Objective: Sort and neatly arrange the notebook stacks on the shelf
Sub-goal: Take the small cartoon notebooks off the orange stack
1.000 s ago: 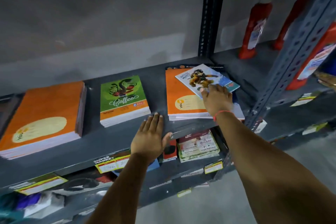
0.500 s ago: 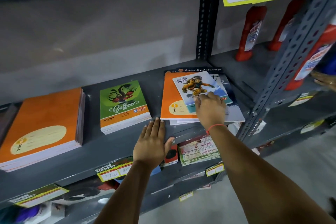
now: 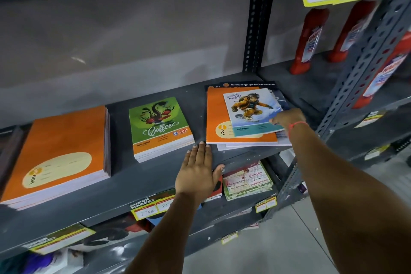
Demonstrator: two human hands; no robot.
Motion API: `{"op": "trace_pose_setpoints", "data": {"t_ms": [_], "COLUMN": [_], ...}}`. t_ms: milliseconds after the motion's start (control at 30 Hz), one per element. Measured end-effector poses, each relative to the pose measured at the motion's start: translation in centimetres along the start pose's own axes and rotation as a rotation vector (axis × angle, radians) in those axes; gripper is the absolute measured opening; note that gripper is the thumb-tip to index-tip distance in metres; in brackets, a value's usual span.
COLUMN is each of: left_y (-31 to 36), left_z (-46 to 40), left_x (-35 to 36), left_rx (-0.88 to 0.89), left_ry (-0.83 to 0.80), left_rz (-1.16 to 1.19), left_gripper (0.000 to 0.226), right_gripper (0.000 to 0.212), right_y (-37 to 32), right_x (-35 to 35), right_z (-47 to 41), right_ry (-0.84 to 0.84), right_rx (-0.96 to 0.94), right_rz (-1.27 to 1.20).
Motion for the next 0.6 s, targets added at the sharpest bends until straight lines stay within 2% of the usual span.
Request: {"op": "trace_pose_setpoints", "data": {"t_ms": [67,167,267,433,600], "left_y": [-0.1,-0.1,-0.1,-0.9,-2.2], "left_z": [-0.1,-0.1,-0.1,0.6,2.8], "left_x": [0.1,0.1,0.1,-0.1,-0.5], "left_rx": [-0.002,-0.005,0.0,0.023,-0.029], "left_ry": [0.001,-0.004,-0.028,-0.074,-0.057], "left_rz": [0.005,0.008,0.033,0.061,0.102], "left_gripper": [0.073,0.074,0.073,0.069,0.064], "right_gripper": [0.04,0.012,0.023,0.018,0.018], "right_y": [0.1,0.0,0.2,-2.6,-6.8], "right_x": [-0.5,-0.3,0.2,3.4,9.1], "right_z": [0.6,0.7,1.3,3.5,6.2], "right_ry": [0.002,-0.139,-0.214,-0.368,-0.509], "right_rx": [-0.009,-0.039,-0.027,-0.089,-0.129], "right_rz": [-0.135,-0.491,-0.645,-0.843,-0.776]}}
Point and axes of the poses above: each hand's wrist, its own z-axis away from the middle knuckle, its own x-axis out of the palm, y = z × x, the point moved 7 cm from there along -z, towards the middle knuckle, and after that the axes turned 11 degrees about -y, right-handed, at the moved point
